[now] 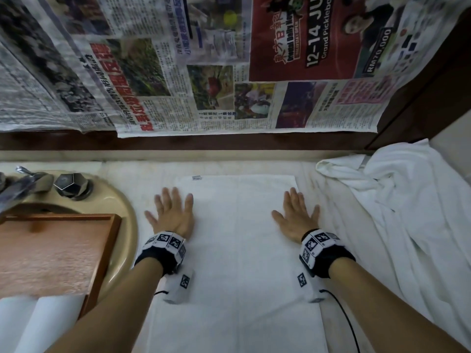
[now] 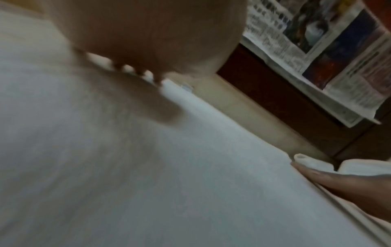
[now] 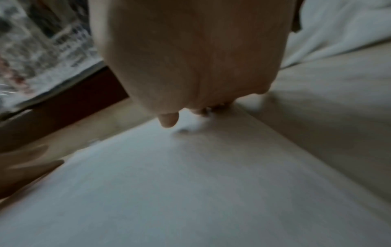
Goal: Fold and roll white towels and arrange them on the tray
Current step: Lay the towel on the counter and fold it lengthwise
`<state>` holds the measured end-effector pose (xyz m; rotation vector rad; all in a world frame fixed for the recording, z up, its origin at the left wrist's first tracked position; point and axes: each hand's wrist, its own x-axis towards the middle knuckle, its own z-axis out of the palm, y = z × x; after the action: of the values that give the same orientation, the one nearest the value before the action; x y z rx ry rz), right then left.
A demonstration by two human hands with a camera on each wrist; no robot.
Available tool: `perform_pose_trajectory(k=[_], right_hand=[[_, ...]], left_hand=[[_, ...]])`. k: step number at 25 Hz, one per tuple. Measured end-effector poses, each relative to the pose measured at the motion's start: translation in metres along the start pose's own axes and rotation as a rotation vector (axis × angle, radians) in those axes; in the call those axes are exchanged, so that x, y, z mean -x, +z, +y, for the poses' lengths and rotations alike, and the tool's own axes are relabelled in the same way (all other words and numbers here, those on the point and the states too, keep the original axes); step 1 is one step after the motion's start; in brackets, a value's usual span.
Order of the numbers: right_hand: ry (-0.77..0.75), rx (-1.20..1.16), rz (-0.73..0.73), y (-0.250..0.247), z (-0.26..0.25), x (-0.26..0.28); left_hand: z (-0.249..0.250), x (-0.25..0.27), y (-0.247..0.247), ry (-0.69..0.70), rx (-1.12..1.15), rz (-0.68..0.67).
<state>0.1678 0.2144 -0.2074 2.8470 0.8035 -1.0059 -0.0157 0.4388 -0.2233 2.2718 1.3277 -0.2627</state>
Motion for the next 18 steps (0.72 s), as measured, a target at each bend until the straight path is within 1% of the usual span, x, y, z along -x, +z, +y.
perform_pose_trajectory(k=[1, 2, 3, 4, 5, 6, 9, 11, 16, 18], right_hand=[[-0.027, -0.021, 0.033, -0.005, -0.013, -0.002], [-0.120, -0.036, 0.075, -0.008, -0.031, -0.004], [-0.245, -0.040, 0.088, -0.008, -0.050, -0.007], [-0.353, -0.036, 0.063, -0.006, -0.065, -0.010], [-0.411, -0.027, 0.023, -0.001, -0.073, -0.013], [-0.424, -0.010, 0.008, 0.003, -0.072, -0.019], [-0.358, 0.028, 0.059, 0.006, -0.043, -0.034], [-0.326, 0.011, 0.071, 0.002, -0.029, -0.038], [-0.178, -0.001, 0.071, -0.006, 0.002, -0.043], [-0.130, 0.022, 0.054, -0.009, 0.008, -0.043]], left_hand=[[0.007, 0.001, -0.005, 0.011, 0.035, 0.010], [0.025, 0.005, -0.006, 0.119, 0.071, -0.017], [0.046, 0.008, -0.001, 0.260, 0.108, -0.088], [0.066, 0.011, 0.007, 0.375, 0.143, -0.184], [0.077, 0.013, 0.015, 0.436, 0.151, -0.257], [0.078, 0.010, 0.022, 0.460, 0.116, -0.271], [0.047, -0.011, 0.023, 0.416, -0.066, -0.181], [0.026, -0.022, 0.016, 0.400, -0.121, -0.132], [-0.005, -0.032, 0.000, 0.323, -0.161, -0.071], [-0.010, -0.035, -0.004, 0.284, -0.202, -0.101]])
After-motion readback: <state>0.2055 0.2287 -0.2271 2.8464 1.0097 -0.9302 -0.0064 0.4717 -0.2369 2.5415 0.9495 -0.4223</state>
